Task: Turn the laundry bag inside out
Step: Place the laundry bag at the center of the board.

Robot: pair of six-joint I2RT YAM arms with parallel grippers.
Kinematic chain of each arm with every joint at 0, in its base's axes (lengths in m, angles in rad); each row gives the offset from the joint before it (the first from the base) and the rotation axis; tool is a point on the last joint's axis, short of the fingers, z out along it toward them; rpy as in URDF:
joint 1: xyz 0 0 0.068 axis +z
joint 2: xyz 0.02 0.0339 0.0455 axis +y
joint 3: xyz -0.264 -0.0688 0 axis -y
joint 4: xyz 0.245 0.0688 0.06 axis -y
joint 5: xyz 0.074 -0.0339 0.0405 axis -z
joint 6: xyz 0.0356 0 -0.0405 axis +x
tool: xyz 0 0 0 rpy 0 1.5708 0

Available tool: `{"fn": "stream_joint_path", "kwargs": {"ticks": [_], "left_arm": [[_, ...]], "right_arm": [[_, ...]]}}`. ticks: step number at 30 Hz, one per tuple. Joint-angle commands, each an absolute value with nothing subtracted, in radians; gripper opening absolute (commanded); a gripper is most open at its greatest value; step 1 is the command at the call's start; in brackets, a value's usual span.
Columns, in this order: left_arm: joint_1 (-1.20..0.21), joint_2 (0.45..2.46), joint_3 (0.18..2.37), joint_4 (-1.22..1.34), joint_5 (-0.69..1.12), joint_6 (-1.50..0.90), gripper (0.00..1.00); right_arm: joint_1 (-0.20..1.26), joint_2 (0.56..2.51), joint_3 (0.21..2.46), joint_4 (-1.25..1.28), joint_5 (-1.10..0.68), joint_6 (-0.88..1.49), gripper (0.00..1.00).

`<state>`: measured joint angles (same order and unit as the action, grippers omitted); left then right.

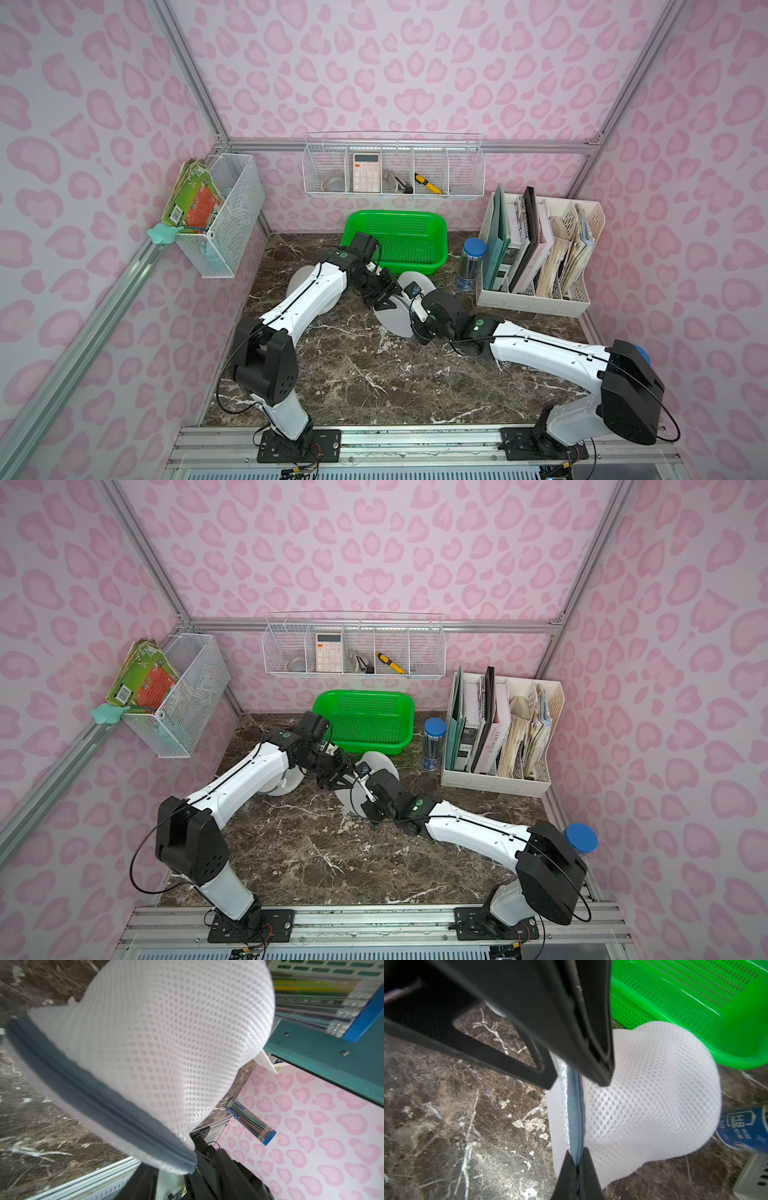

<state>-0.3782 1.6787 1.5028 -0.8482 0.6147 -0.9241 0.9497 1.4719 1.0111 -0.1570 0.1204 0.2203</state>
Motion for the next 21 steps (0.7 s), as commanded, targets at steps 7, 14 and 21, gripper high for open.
{"fn": "stream_joint_path", "kwargs": {"ticks": [7,14,21], "left_arm": [[-0.179,1.458,1.546,-1.032,0.48,-0.812,0.99],[-0.07,1.212,1.42,-1.002,0.328,-0.782,0.99],[0.0,1.12,1.397,-1.038,0.331,-0.751,0.99]], "right_arm": [[0.805,1.51,1.046,0.078,-0.328,0.45,0.0],[0.771,1.695,1.181,0.259,-0.536,0.627,0.0],[0.747,1.887,1.261,0.53,-0.639,0.877,0.0]]}}
